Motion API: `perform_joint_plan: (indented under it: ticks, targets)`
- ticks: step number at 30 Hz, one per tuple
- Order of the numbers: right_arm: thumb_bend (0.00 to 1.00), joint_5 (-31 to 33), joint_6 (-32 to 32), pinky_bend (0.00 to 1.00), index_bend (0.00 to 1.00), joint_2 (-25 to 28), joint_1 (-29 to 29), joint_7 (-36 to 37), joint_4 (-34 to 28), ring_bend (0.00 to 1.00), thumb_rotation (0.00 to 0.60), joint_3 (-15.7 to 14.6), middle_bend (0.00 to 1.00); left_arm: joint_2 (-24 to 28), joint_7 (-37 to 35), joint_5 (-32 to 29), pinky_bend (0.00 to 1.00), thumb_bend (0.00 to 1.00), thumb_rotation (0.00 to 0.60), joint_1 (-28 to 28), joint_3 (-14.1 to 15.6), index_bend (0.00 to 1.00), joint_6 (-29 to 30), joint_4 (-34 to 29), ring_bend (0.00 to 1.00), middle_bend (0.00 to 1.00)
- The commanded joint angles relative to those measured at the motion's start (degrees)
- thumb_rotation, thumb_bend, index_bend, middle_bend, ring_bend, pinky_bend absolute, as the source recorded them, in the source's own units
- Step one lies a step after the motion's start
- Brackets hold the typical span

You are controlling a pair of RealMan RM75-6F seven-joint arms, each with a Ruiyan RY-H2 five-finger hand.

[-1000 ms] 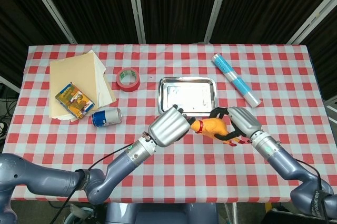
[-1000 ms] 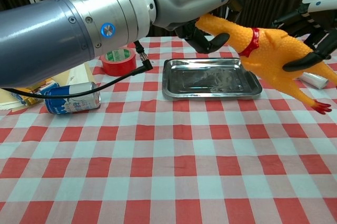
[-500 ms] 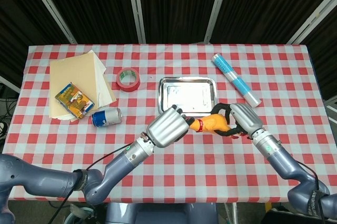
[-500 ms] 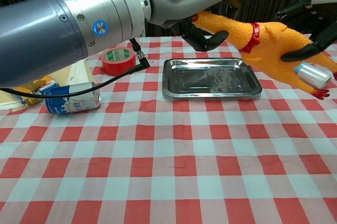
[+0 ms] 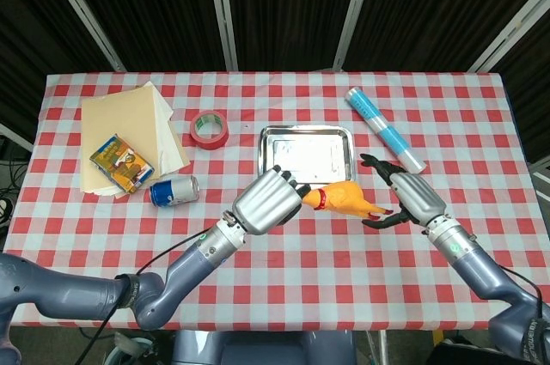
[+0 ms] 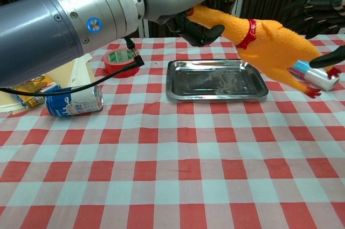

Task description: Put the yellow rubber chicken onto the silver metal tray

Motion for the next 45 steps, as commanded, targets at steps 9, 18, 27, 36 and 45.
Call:
perform_joint_plan:
  ticks: [9, 18, 27, 36, 45]
  targets:
    - [0.12, -2.6, 3.5, 0.06, 0.00, 2.0, -2.7, 1.1, 0.4, 0.02, 0.494, -1.0, 0.04, 0.1, -3.6, 2.9, 0.69, 0.83, 0.600, 2.2, 0.4, 0.61, 1.9, 1.1, 0.62, 0.71]
    - [0.12, -1.8, 8.5, 0.06, 0.00, 3.6, -7.4, -1.0, 2.7, 0.02, 0.505, -2.5, 0.04, -0.4, -15.8, 1.2, 0.69, 0.81, 0.600, 6.2, -0.5, 0.61, 3.2, 5.6, 0.62, 0.70]
    - [0.12, -1.5, 10.9, 0.06, 0.00, 4.2, -10.3, 0.7, 4.8, 0.02, 0.502, -3.2, 0.04, -4.1, -29.2, -3.2, 0.69, 0.79, 0.600, 7.6, -3.0, 0.61, -0.9, 18.1, 0.62, 0.70]
    - [0.12, -1.8, 11.5, 0.06, 0.00, 3.9, -11.3, 1.8, 5.8, 0.02, 0.504, -3.2, 0.04, -13.1, -39.6, -7.8, 0.69, 0.75, 0.600, 4.3, -6.5, 0.60, -9.7, 34.0, 0.61, 0.69]
    - [0.12, -1.4, 11.2, 0.06, 0.00, 4.9, -12.0, 2.5, 5.6, 0.02, 0.503, -3.0, 0.04, -21.0, -42.6, -8.2, 0.68, 0.70, 0.600, 0.2, -9.0, 0.59, -12.5, 44.1, 0.60, 0.68]
